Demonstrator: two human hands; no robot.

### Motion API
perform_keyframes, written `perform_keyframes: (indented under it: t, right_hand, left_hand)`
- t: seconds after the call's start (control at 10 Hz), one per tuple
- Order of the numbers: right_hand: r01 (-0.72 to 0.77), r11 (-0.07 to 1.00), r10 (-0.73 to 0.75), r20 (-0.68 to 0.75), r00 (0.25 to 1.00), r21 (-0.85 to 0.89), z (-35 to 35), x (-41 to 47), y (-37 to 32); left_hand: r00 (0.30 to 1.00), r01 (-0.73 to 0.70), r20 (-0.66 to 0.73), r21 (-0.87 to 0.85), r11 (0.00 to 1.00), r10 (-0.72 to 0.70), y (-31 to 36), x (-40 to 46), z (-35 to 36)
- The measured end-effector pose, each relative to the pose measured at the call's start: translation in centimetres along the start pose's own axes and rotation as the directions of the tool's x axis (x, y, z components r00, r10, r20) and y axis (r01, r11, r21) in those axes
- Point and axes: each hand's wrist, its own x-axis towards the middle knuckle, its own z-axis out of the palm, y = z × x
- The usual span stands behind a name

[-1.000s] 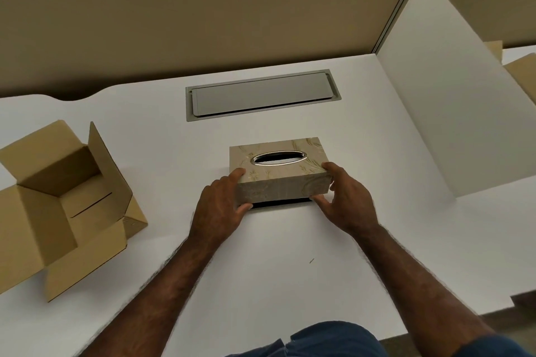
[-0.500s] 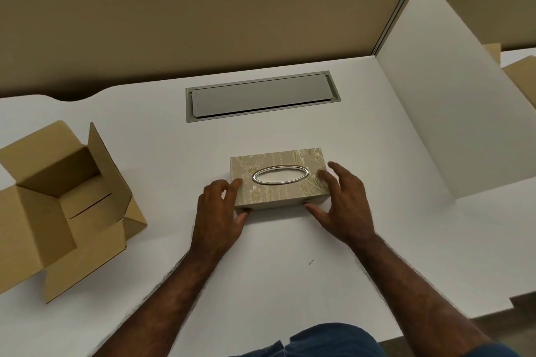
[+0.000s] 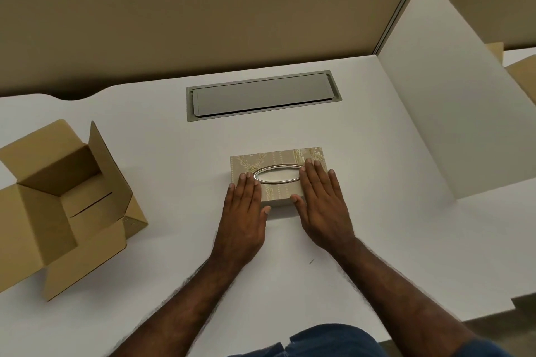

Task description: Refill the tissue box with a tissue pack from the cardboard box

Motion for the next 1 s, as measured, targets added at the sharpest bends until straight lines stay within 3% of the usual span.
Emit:
perform_keyframes:
  t: [0.8,1.0]
  right_hand:
    - [-0.087,0.996,0.085,0.189,0.978,0.004,0.2,7.4,0.2]
    - [-0.069,0.994,0.088,0.257,0.962,-0.081,-1.7,8.1,-0.1]
  left_hand:
    - [0.981,0.083,0.173,0.058,0.995,-0.092,-2.4,6.9,-1.6]
    - [0.975,0.143,0.171,0.002,0.990,-0.142,-2.2,7.5,-3.6]
